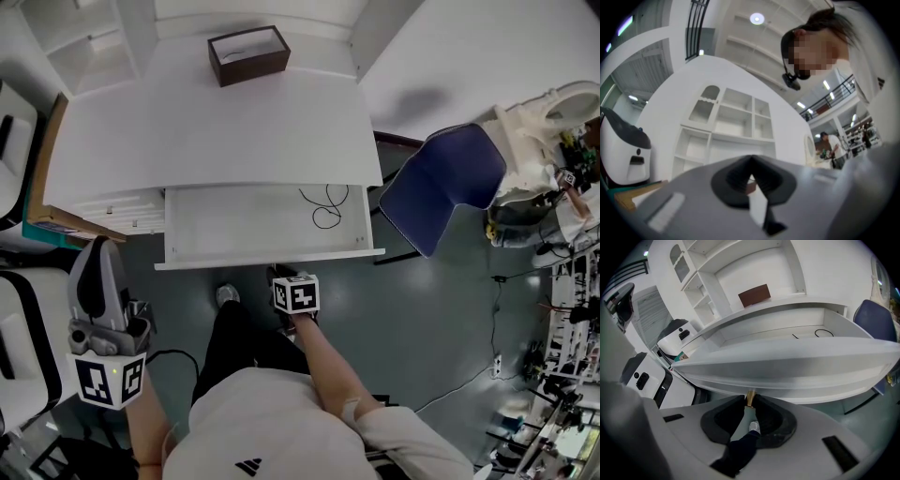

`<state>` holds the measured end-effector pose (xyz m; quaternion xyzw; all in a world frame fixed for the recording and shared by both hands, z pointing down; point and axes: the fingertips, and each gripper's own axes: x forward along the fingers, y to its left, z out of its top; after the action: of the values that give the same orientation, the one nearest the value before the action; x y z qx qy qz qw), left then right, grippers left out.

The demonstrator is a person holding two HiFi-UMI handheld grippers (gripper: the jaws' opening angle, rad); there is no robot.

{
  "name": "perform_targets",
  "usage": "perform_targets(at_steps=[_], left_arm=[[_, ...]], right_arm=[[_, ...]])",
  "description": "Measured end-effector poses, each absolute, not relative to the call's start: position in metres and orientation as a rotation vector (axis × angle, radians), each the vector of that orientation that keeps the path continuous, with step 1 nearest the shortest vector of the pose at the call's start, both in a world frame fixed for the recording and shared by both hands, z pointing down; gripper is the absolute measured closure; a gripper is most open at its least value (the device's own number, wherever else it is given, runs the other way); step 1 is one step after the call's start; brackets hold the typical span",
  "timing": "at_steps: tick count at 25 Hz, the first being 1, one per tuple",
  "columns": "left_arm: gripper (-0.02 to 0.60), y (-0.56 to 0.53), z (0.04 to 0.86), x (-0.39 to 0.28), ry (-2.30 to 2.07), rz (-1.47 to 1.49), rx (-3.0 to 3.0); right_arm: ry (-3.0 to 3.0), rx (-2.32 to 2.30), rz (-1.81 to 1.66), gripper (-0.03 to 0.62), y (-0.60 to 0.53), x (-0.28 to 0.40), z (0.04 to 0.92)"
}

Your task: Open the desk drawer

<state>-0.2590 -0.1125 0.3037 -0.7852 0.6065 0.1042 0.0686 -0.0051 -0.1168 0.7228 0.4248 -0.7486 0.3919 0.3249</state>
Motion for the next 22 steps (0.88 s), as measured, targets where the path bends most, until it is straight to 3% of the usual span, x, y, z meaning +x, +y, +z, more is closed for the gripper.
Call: perform_targets(at_steps=[22], left_arm=[[0.575, -0.098, 0.290, -0.238, 1.796, 0.316, -2.346]], right_arm=[[-2.034, 1.075, 0.951, 0.520, -0.100, -0.002, 0.709]])
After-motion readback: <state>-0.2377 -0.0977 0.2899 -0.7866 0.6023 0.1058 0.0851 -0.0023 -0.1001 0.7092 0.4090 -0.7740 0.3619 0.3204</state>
